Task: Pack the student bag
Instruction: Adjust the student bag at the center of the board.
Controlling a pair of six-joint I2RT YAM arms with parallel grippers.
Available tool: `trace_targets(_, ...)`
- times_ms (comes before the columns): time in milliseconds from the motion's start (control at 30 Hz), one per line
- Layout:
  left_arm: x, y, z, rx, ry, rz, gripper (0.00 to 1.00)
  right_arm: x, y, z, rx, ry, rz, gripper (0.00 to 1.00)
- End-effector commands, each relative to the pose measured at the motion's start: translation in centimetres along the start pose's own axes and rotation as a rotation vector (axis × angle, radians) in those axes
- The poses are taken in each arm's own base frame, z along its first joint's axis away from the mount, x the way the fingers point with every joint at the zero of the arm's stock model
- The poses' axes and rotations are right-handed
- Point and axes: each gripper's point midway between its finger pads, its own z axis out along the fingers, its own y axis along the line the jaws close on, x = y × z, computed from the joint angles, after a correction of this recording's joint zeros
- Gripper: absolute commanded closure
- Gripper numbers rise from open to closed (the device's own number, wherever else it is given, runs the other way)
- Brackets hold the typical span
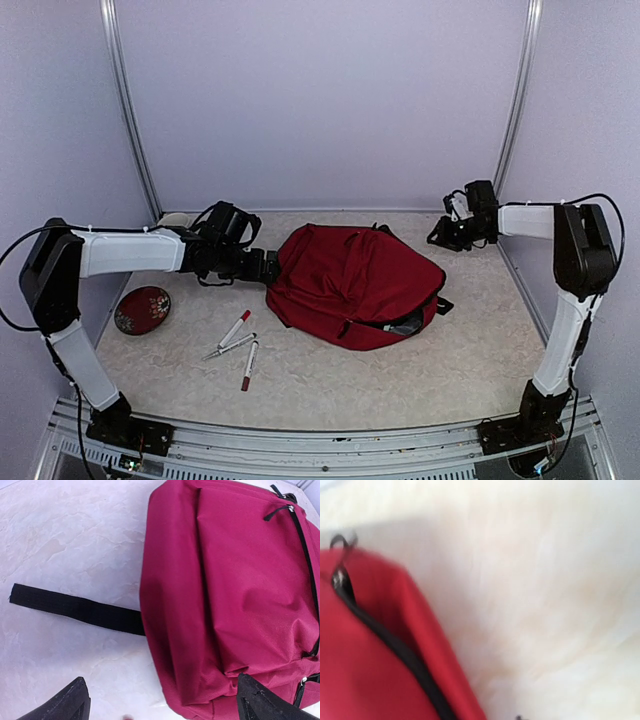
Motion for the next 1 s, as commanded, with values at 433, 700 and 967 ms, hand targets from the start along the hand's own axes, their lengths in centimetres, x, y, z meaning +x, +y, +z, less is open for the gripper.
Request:
trace_targets(433, 2.3, -2.3, 4.3, 0.225, 0.019, -0.016, 0.09, 16.9, 20.0, -5.4, 0.069, -0.037, -0.262, 0.71)
trace_targets(700, 3.2, -4.6, 2.8, 0.382, -0.021, -0.001, 0.78, 24.8, 22.0, -1.0, 0.138, 0.152, -0.300, 0.70)
trace_targets(967, 4.5, -4.8, 1.0, 0.380, -0.038, -0.010, 1.00, 25.9, 21.5, -0.2, 0.185, 0.175, -0.290, 0.60)
